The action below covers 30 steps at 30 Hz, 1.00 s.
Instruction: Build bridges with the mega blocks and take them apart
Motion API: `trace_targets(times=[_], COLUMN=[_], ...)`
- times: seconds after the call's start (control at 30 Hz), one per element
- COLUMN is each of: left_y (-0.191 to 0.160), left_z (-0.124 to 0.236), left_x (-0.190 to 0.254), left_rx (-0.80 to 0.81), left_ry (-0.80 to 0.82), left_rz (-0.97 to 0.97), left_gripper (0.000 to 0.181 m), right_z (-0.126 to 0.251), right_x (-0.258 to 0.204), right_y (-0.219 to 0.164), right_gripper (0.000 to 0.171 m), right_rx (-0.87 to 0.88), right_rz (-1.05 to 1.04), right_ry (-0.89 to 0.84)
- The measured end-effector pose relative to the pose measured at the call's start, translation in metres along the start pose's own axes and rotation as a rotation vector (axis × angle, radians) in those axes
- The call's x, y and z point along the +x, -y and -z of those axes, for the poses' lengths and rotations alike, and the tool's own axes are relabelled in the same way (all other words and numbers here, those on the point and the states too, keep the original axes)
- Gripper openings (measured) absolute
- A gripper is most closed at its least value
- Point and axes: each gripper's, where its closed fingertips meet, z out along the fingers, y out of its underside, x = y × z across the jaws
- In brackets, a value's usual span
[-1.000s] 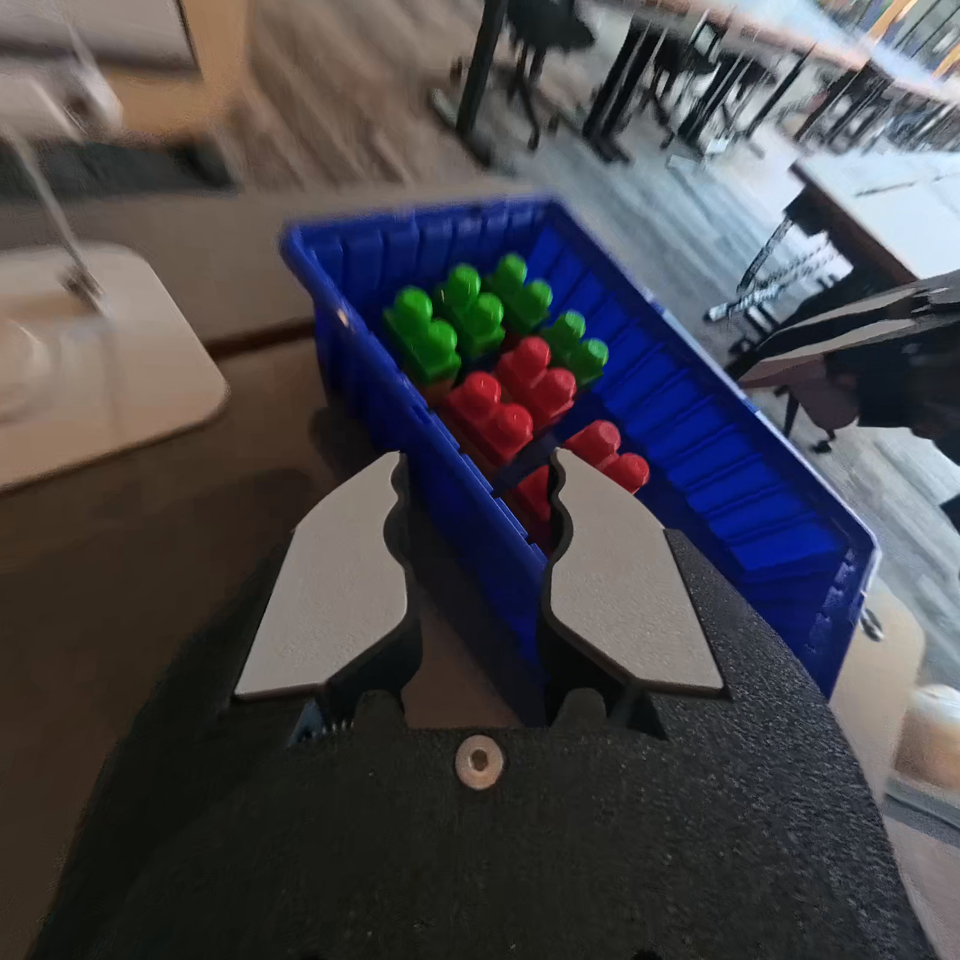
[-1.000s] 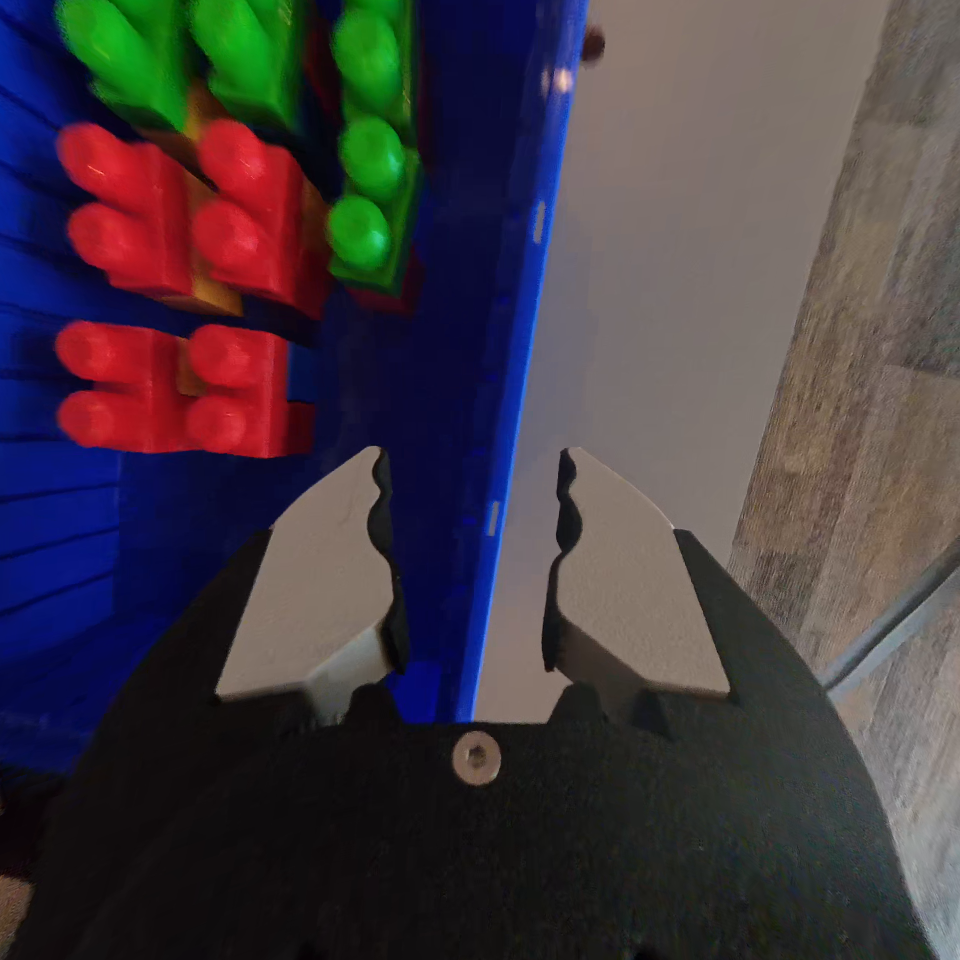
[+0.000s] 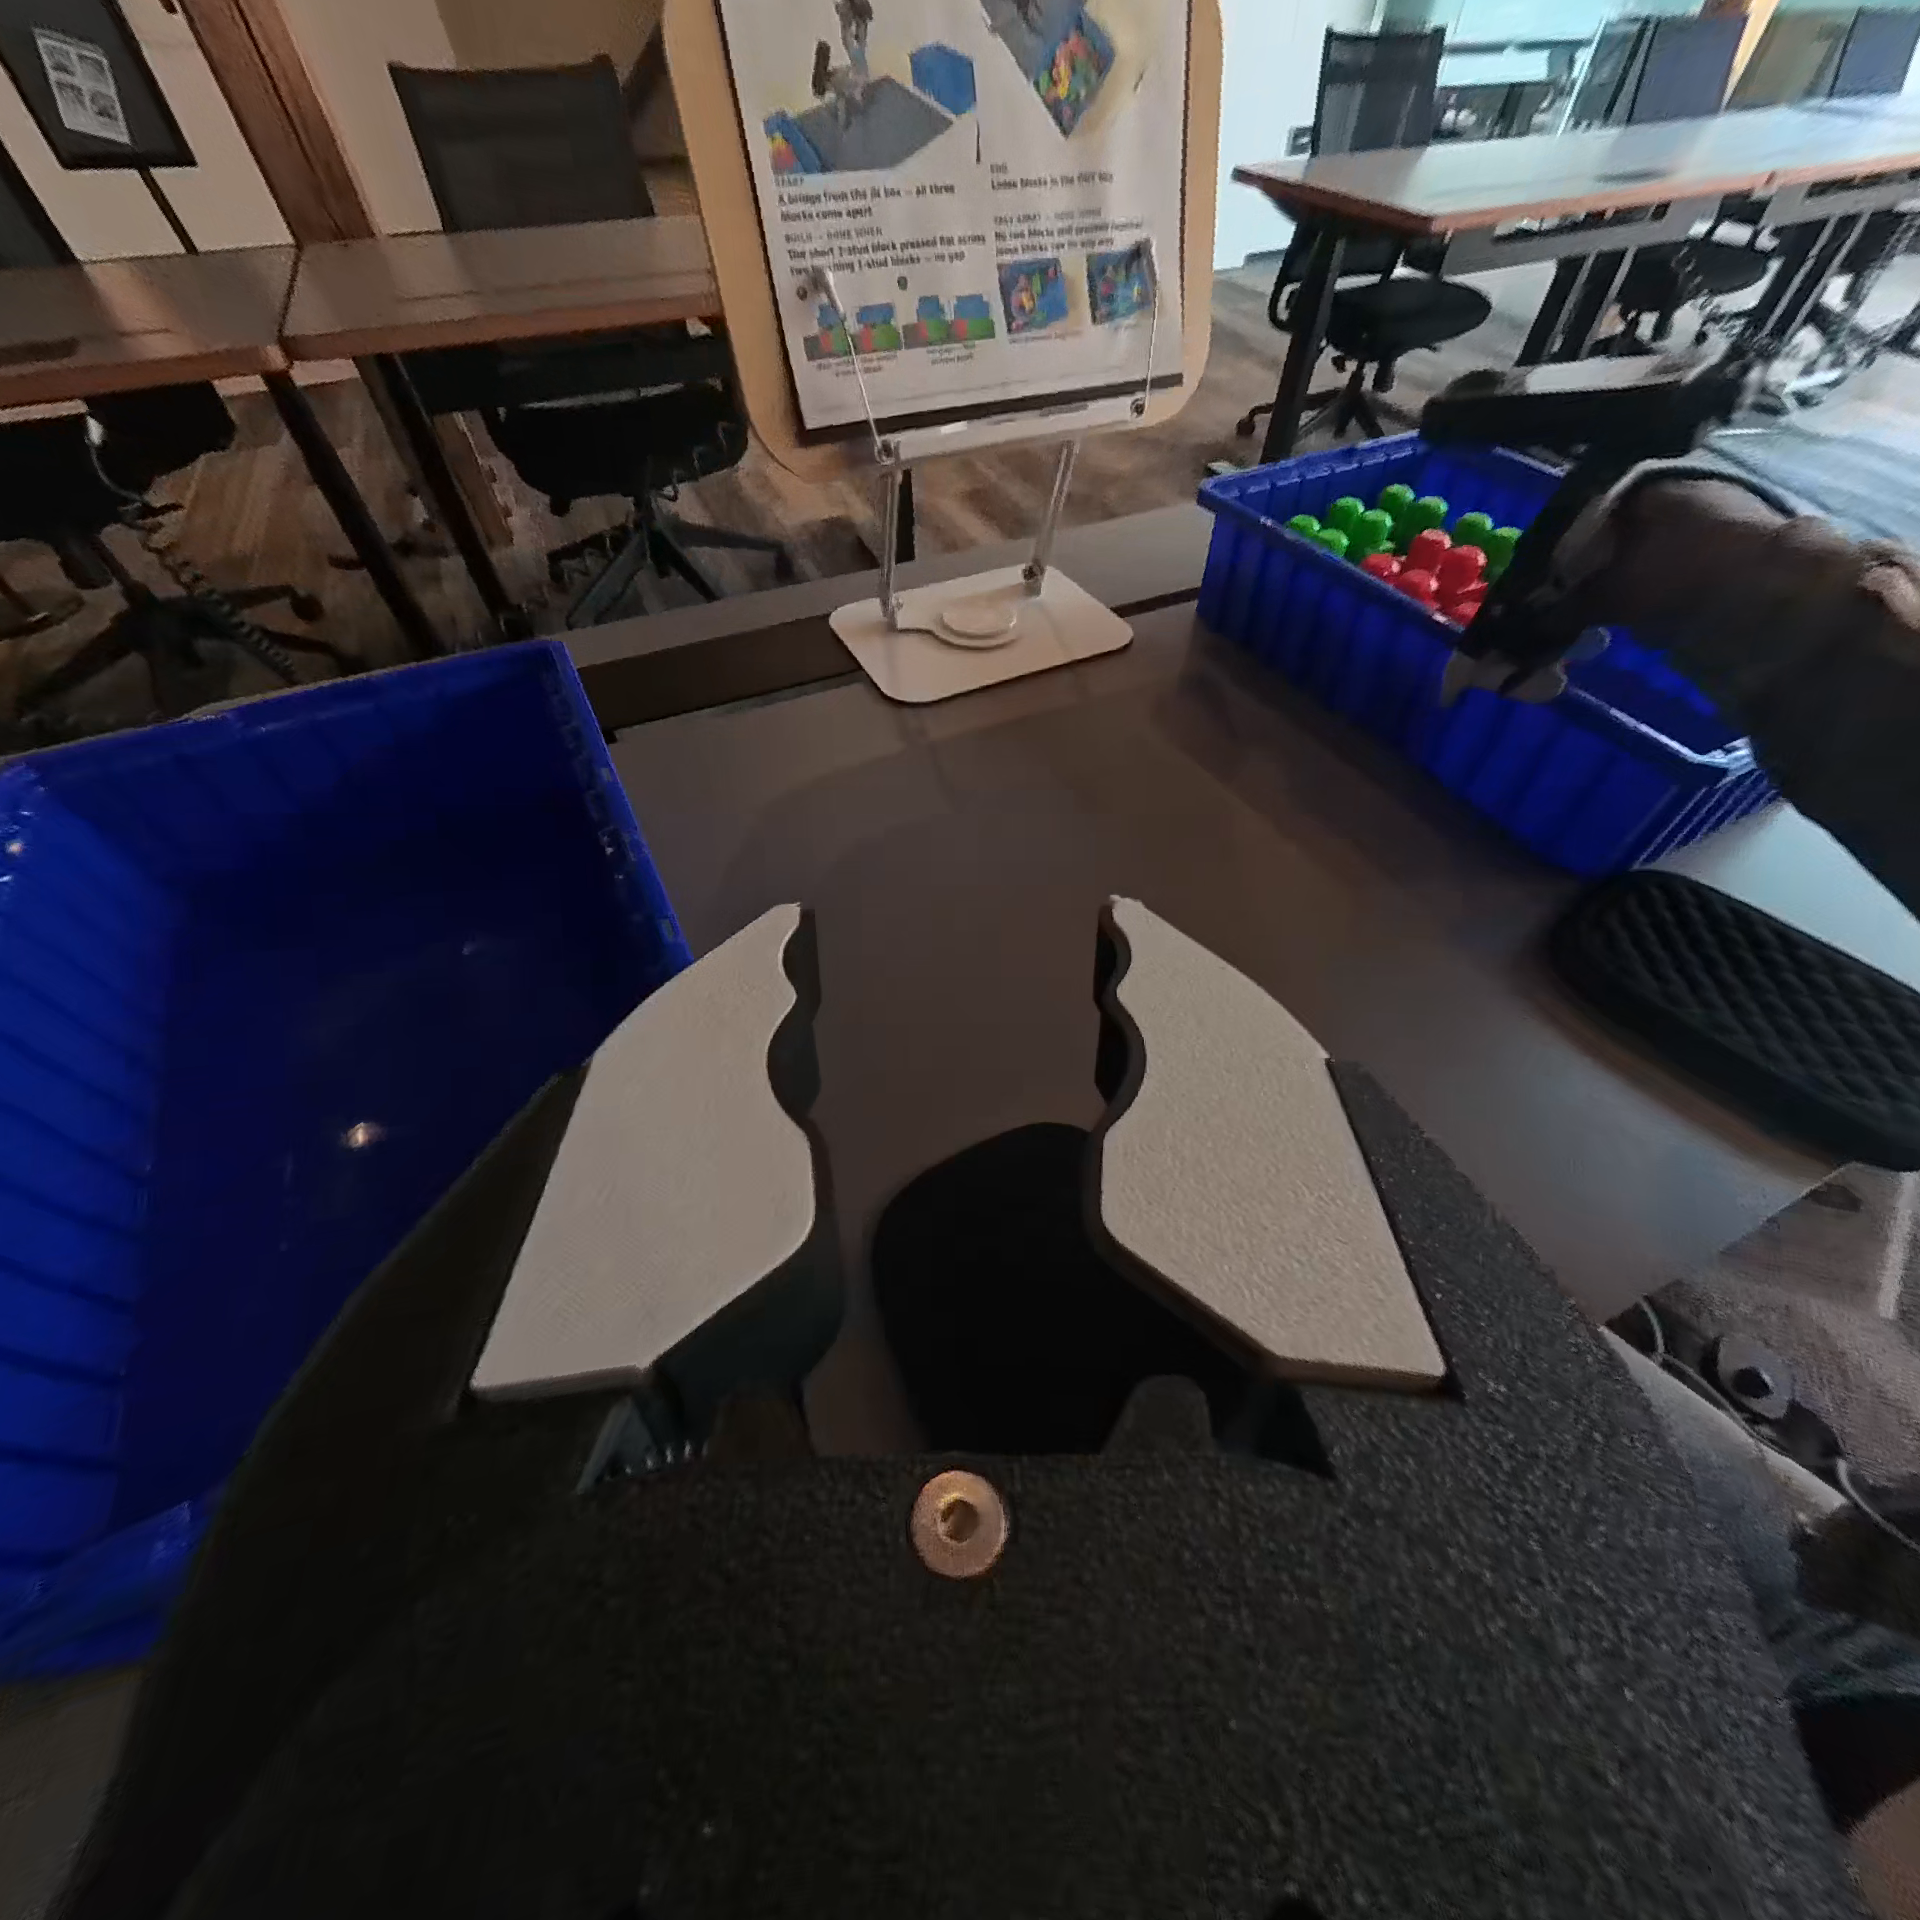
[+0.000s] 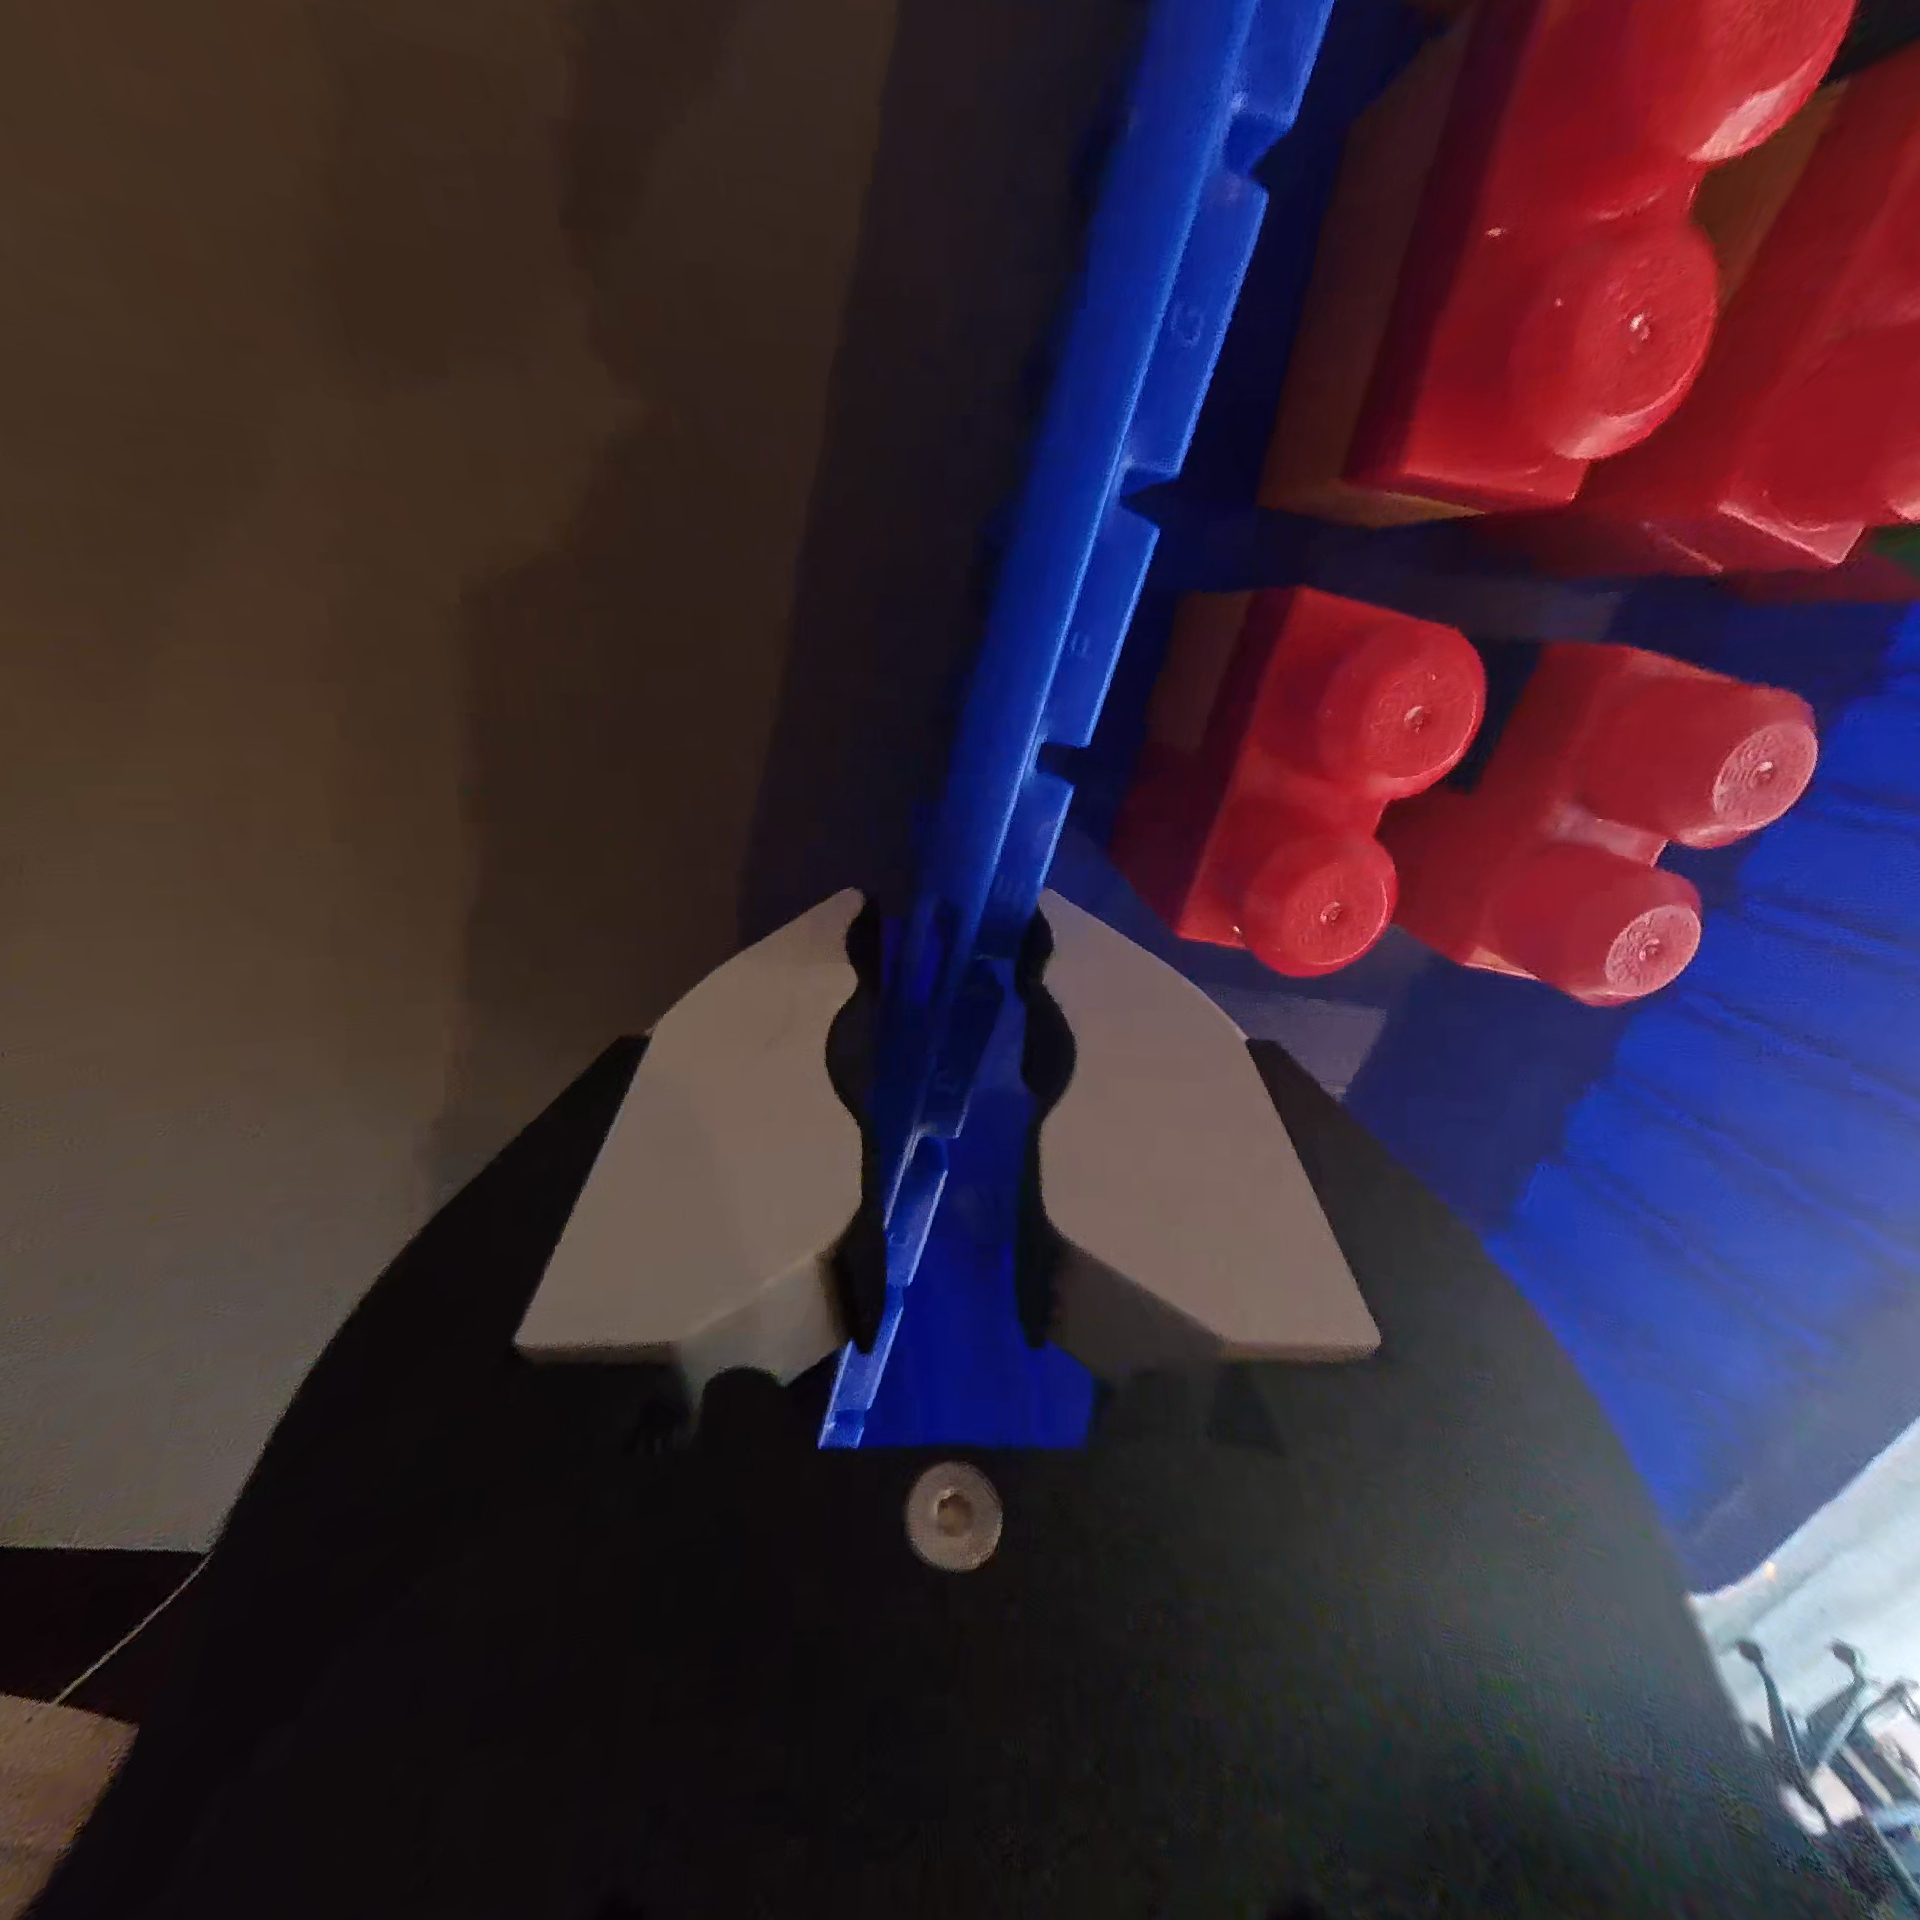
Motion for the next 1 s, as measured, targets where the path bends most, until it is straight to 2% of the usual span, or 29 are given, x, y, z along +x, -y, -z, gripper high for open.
trace_targets(times=[0.13,0.47,0.7,1.0], left_y=[-0.002,-0.002,0.003,0.005], left_z=[0.011,0.027,0.035,0.040], left_x=[-0.008,-0.010,-0.005,0.001], left_rx=[0.003,0.037,0.072,0.082], left_ry=[-0.013,-0.062,-0.094,-0.106], left_rz=[0.011,0.012,0.009,-0.003], left_gripper=[0.051,0.051,0.051,0.052], right_z=[0.001,0.007,0.013,0.021], right_x=[-0.004,-0.051,-0.083,-0.148], right_y=[0.000,-0.002,-0.012,-0.007], right_gripper=[0.021,0.019,0.019,0.022], right_rx=[-0.043,-0.056,-0.077,-0.047], right_rz=[-0.048,-0.143,-0.131,-0.087], right_ry=[-0.026,0.008,0.044,0.138])
